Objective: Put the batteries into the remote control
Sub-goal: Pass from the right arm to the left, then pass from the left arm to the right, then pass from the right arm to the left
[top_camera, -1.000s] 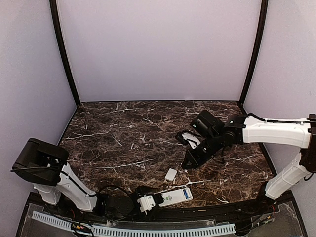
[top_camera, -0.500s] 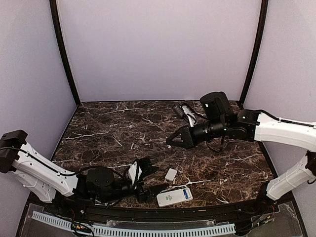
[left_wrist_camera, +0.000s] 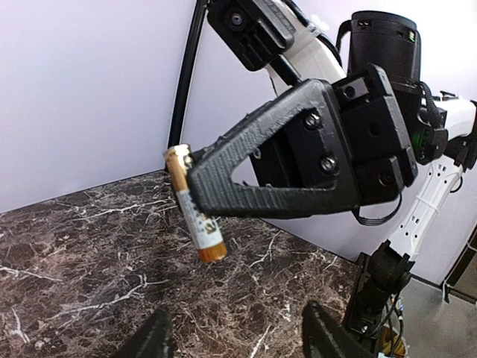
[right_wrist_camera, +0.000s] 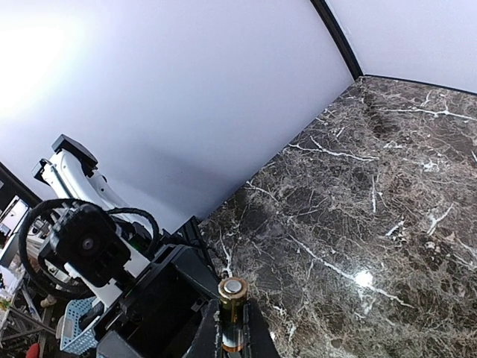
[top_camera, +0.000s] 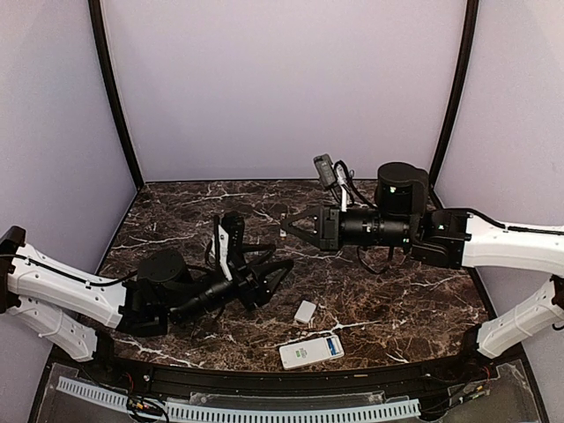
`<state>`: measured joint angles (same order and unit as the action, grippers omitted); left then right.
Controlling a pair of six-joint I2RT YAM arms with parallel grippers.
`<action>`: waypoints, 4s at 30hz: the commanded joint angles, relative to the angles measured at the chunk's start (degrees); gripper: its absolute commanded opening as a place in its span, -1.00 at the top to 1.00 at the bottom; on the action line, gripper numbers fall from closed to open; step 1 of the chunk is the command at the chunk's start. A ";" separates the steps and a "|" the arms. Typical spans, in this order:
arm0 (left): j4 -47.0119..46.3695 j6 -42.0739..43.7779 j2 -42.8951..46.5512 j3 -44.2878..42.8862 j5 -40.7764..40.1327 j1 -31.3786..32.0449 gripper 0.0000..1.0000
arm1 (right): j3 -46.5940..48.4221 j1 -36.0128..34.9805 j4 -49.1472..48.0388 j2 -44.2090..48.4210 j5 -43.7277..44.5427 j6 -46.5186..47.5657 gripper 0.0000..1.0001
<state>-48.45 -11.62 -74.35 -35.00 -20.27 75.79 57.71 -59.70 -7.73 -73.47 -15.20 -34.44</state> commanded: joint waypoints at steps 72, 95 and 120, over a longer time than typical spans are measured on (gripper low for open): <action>22.72 20.14 2.52 -2.87 10.19 -5.56 1.00 | 21.52 1.77 38.24 -16.43 -18.56 10.44 0.68; 7.98 16.62 13.13 6.01 16.96 -5.65 -0.48 | 16.57 1.94 25.30 -7.25 -22.36 10.90 1.00; 1.81 8.37 11.39 -5.24 27.35 -5.65 0.42 | 3.81 0.55 -2.25 2.72 -22.20 10.97 1.00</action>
<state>-47.46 -3.09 -62.67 -38.54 6.72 70.24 62.35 -58.59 -6.61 -71.59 -36.47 -24.05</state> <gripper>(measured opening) 0.301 0.061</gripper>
